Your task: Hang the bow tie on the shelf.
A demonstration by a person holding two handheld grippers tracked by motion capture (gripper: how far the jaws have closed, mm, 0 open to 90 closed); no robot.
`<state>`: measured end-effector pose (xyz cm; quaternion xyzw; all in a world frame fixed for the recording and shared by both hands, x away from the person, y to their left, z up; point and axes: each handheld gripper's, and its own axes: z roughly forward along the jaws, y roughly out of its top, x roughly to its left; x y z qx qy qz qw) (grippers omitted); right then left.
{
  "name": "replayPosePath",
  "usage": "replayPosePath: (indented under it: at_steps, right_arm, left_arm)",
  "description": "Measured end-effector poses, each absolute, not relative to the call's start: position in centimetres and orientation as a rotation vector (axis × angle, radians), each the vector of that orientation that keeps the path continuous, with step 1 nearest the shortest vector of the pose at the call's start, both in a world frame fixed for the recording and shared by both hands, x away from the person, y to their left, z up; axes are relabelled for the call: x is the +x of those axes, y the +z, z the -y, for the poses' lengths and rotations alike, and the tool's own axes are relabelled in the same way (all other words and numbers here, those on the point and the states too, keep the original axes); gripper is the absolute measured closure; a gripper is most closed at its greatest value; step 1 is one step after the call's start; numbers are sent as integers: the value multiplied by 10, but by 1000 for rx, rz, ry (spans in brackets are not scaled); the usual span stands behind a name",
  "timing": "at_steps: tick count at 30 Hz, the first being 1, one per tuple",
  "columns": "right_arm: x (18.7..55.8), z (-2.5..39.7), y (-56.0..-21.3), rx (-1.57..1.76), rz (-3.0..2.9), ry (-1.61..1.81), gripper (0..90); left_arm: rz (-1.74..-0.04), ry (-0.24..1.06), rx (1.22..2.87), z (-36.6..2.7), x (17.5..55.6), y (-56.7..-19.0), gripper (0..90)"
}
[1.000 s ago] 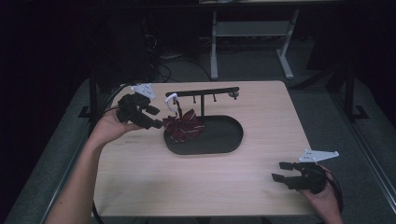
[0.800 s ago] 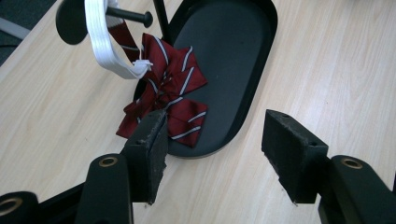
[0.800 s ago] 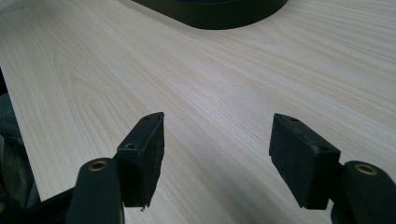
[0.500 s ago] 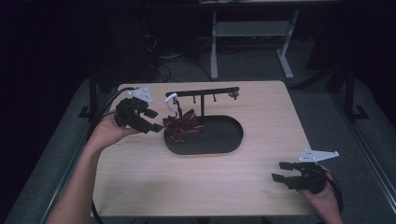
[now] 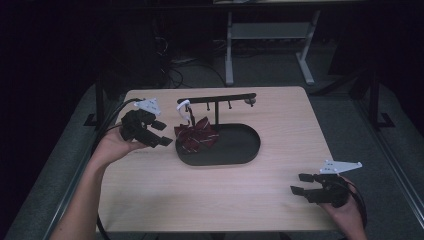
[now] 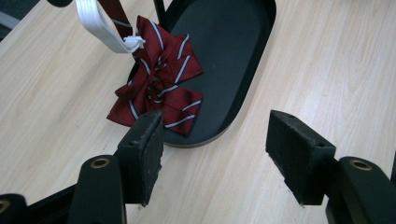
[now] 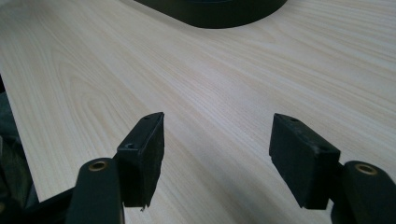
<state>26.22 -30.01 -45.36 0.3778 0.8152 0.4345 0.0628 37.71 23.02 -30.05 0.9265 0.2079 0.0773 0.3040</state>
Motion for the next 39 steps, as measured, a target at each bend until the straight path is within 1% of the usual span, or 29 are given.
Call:
replayPosePath:
  at_steps: [16,18,26,39]
  right_arm:
    - [262,301,-454,1145,-2460,1313,352]
    - [262,301,-454,1145,-2461,1313,352]
    - [263,301,-454,1149,-2463,1315,352]
    - [262,300,-454,1150,-2457,1309,352]
  left_arm:
    - [-567,194,2456,-236,367,-313,333]
    - [-563,208,2458,-237,366,-314,327]
    - [-592,199,2446,-243,358,-322,326]
    - [-587,201,2457,-246,347,-330,317]
